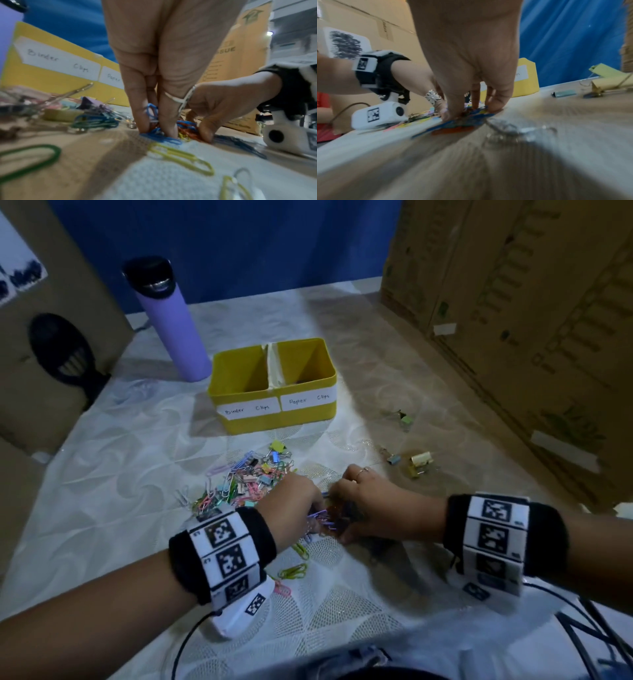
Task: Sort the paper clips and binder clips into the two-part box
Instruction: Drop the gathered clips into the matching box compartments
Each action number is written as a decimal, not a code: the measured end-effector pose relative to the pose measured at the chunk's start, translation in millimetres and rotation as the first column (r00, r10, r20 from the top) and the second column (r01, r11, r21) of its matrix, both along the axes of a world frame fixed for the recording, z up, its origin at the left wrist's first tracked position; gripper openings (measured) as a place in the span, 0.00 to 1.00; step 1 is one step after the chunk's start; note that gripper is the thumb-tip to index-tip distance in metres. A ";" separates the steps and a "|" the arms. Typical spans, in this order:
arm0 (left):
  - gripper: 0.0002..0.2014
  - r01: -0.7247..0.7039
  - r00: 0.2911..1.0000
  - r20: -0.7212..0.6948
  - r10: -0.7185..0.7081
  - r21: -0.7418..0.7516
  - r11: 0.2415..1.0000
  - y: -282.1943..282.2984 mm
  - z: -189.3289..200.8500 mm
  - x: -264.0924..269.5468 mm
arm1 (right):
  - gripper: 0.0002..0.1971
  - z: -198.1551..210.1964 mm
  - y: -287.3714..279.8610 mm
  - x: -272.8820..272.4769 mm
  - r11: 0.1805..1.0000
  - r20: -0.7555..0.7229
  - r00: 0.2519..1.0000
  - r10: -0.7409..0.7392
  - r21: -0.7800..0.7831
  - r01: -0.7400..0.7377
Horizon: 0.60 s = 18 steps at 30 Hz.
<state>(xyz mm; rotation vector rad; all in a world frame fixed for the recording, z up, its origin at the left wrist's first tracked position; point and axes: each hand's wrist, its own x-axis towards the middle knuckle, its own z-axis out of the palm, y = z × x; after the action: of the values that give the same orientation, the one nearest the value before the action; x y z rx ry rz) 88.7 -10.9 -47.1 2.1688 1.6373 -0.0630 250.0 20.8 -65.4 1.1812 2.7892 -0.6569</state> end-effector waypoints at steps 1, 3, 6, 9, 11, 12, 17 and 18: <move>0.10 -0.020 1.000 0.010 0.020 -0.002 1.000 1.6 0.4 -2.5 | 0.28 0.2 5.5 -3.4 1.000 0.007 1.000 0.029 -0.006 -0.029; 0.11 -0.032 0.999 0.002 0.032 -0.001 0.999 5.9 3.1 -8.5 | 0.18 0.6 13.7 -7.0 0.997 0.038 0.997 0.074 -0.022 -0.073; 0.11 -0.049 0.999 0.003 0.049 0.030 0.998 16.8 13.1 -20.2 | 0.12 -3.6 21.3 -0.3 0.993 0.107 0.987 0.122 -0.006 -0.122; 0.10 -0.070 0.997 0.041 0.068 0.044 0.997 34.6 33.8 -31.1 | 0.14 -5.7 32.1 10.2 0.994 0.124 0.987 0.105 -0.002 -0.105; 0.10 -0.083 0.991 0.109 0.079 0.028 0.996 49.1 51.6 -36.9 | 0.11 -0.9 42.1 16.3 0.997 0.073 0.995 0.062 -0.039 -0.060; 0.10 -0.093 0.984 0.152 0.089 0.019 0.995 56.6 61.5 -39.3 | 0.10 3.4 47.3 19.3 0.997 0.046 0.998 0.040 -0.062 -0.037; 0.06 -0.246 0.882 0.428 0.195 0.065 0.967 109.6 106.0 -41.3 | 0.05 48.9 81.7 15.4 0.993 -0.158 0.985 -0.061 -0.105 0.044; 0.06 -0.298 0.838 0.492 0.235 0.054 0.953 122.6 110.0 -40.4 | 0.05 60.8 92.6 9.5 0.993 -0.199 0.975 -0.095 -0.081 0.081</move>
<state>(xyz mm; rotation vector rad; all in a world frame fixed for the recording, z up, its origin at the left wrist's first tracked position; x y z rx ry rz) 48.2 111.7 62.9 1.8134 1.6495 0.6337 259.4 113.4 -4.6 1.2994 2.8584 -0.9269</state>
